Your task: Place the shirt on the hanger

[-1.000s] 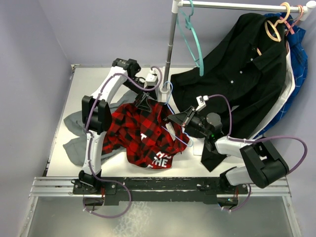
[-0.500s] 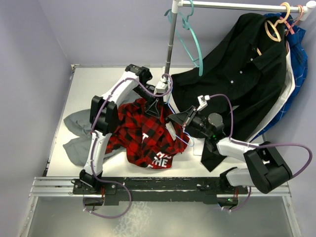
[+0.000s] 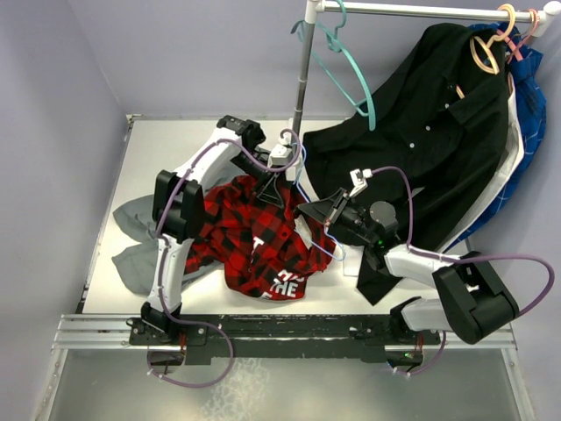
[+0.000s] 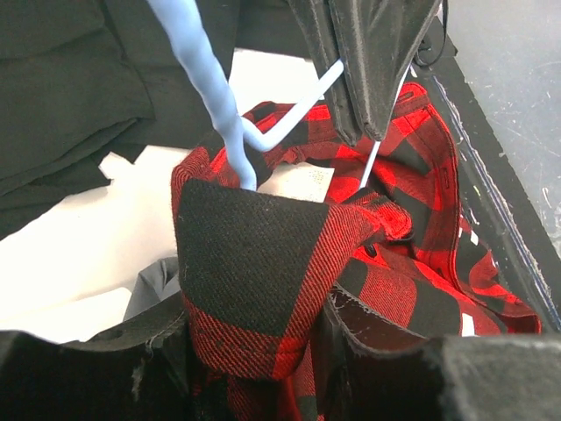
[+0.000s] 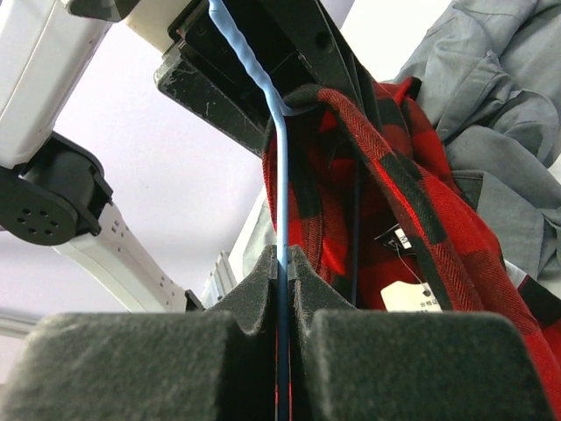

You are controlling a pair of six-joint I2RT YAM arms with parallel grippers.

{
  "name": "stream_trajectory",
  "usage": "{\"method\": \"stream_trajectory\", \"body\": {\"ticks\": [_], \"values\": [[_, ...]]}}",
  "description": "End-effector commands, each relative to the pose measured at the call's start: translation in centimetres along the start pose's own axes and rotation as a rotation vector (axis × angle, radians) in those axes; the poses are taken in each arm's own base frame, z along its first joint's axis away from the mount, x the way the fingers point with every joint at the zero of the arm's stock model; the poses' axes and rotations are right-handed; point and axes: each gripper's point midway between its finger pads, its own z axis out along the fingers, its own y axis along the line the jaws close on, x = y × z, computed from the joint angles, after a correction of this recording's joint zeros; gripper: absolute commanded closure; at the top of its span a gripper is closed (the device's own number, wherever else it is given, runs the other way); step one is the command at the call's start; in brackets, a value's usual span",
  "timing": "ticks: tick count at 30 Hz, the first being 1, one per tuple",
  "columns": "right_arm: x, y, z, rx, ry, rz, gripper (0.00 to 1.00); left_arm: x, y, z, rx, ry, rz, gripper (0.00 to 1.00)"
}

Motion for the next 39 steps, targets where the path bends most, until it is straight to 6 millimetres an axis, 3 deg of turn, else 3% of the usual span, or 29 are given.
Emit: {"method": "stream_trajectory", "body": {"ticks": [1, 4, 12, 18, 19, 23, 26, 28, 32, 35, 39], "values": [[-1.3, 0.8, 0.4, -0.032, -0.051, -0.072, 1.0, -4.9, -3.1, -0.5, 0.008, -0.103, 0.153, 1.0], [-1.2, 1.9, 0.5, -0.067, -0.009, -0.123, 1.0, -4.8, -4.8, -0.5, 0.006, -0.036, 0.199, 1.0], [-2.9, 3.7, -1.2, 0.002, -0.02, -0.299, 0.36, -4.9, -9.2, -2.8, -0.051, 0.051, 0.243, 1.0], [-4.9, 5.3, -3.0, 0.075, -0.061, -0.399, 0.11, -5.7, -11.9, -4.1, -0.091, 0.061, 0.283, 1.0], [-5.6, 5.9, -3.4, 0.087, -0.08, -0.415, 0.01, -5.7, -12.2, -4.4, -0.099, 0.067, 0.288, 1.0], [-9.1, 6.2, -6.1, 0.236, -0.177, -0.459, 0.01, -5.4, -13.6, -5.2, -0.13, 0.091, 0.303, 1.0], [-10.7, 4.7, -8.6, 0.311, -0.208, -0.414, 0.02, -5.6, -15.0, -5.7, -0.149, 0.098, 0.332, 1.0], [-8.9, 3.4, -8.8, 0.294, -0.11, -0.376, 0.1, -6.3, -15.4, -6.4, -0.177, 0.08, 0.347, 1.0], [-3.1, 1.5, -9.1, 0.225, 0.075, -0.295, 0.35, -7.9, -15.0, -8.6, -0.256, 0.041, 0.359, 1.0], [-0.6, 1.8, -10.4, 0.198, 0.09, -0.299, 0.38, -8.5, -14.4, -9.7, -0.3, 0.034, 0.35, 1.0], [1.0, 1.7, -10.9, 0.205, 0.123, -0.272, 0.35, -8.9, -14.0, -10.0, -0.322, 0.026, 0.362, 1.0]]}}
